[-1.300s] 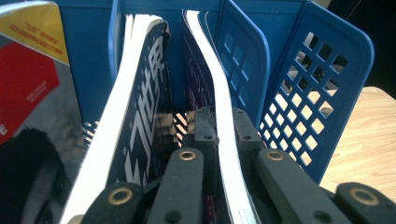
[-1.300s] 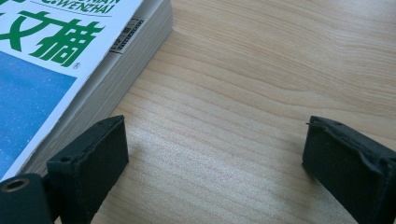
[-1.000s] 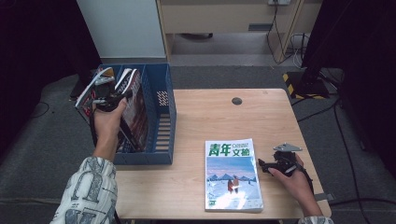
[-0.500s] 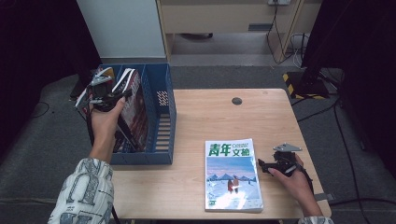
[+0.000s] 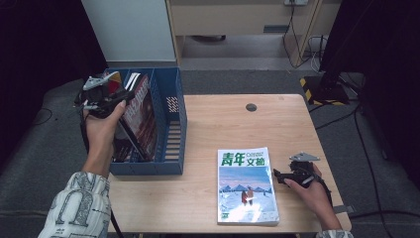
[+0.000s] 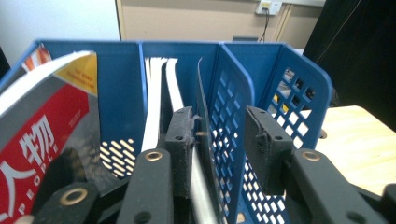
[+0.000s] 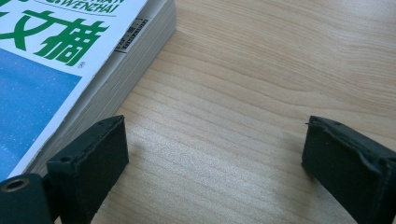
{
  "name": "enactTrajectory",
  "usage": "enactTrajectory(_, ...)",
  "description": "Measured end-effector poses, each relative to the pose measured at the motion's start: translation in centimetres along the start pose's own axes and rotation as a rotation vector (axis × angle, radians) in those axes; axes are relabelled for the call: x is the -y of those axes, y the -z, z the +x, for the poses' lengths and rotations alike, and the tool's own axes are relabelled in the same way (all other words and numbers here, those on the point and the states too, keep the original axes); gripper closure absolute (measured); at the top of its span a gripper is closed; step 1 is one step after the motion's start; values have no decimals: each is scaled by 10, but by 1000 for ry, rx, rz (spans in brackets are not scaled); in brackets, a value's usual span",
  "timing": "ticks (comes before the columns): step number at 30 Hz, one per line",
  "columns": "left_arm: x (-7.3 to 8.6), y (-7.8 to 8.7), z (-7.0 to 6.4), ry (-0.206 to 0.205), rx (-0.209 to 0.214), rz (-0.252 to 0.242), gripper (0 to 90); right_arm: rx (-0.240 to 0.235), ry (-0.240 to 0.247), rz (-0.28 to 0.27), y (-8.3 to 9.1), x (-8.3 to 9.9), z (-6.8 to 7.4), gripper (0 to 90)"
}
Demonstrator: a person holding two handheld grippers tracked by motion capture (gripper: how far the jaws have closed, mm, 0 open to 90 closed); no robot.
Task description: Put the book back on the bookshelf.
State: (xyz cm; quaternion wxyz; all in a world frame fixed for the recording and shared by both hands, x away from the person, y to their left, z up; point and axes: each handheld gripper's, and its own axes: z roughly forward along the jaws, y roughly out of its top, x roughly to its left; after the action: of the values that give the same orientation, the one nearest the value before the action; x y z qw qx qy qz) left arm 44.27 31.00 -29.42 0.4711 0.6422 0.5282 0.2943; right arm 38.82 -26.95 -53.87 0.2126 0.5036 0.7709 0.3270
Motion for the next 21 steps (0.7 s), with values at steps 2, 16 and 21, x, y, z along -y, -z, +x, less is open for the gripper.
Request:
enactTrajectory(2, -3, 3, -2, -6, 4, -6, 610, -1, 0, 1, 0, 0, 0, 73)
enactTrajectory(16, 1, 2, -25, -39, 105, 3, 476, -3, -4, 1, 0, 0, 1, 72)
enactTrajectory(21, 9, -3, -38, -57, 152, 13, 434, -3, 0, 2, 0, 0, 1, 72)
